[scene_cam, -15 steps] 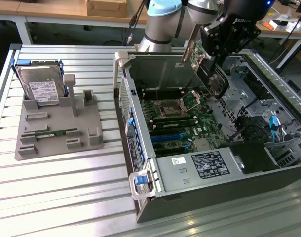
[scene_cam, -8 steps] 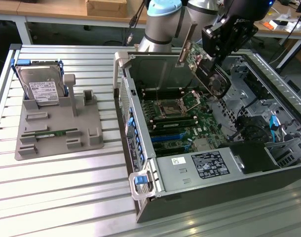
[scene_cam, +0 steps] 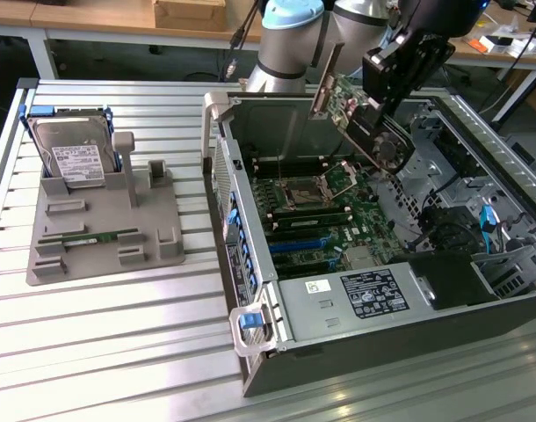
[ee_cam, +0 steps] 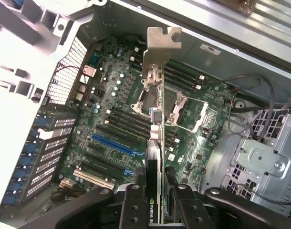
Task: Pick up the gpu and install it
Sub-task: 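Insert the gpu into the slot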
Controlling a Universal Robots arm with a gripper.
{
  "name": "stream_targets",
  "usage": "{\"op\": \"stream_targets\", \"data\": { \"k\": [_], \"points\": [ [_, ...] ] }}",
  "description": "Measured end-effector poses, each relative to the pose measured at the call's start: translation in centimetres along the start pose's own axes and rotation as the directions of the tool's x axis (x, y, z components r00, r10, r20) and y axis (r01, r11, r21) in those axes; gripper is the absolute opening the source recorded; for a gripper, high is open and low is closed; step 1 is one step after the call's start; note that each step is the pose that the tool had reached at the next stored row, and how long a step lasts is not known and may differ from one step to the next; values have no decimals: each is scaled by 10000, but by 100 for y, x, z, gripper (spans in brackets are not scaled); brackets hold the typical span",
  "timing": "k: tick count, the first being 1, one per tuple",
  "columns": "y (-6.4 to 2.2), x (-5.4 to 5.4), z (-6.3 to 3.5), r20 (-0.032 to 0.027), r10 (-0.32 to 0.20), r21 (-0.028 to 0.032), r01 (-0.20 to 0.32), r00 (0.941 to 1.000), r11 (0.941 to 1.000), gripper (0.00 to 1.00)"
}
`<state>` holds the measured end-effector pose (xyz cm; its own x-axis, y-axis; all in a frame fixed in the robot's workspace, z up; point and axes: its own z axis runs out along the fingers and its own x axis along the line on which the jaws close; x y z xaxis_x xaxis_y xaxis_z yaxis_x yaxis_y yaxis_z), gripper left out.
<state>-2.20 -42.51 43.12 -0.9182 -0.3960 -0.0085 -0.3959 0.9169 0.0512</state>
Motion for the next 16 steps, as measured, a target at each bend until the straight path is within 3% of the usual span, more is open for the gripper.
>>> {"op": "stream_targets", "data": {
  "k": [6,11,16],
  "points": [
    [0,0,0,-46,-919,-10,919,9958,9958,26],
    [0,0,0,-80,-1601,-21,1601,9871,9871,26],
    [0,0,0,-113,-2259,-32,2258,9741,9742,26]
  ]
}}
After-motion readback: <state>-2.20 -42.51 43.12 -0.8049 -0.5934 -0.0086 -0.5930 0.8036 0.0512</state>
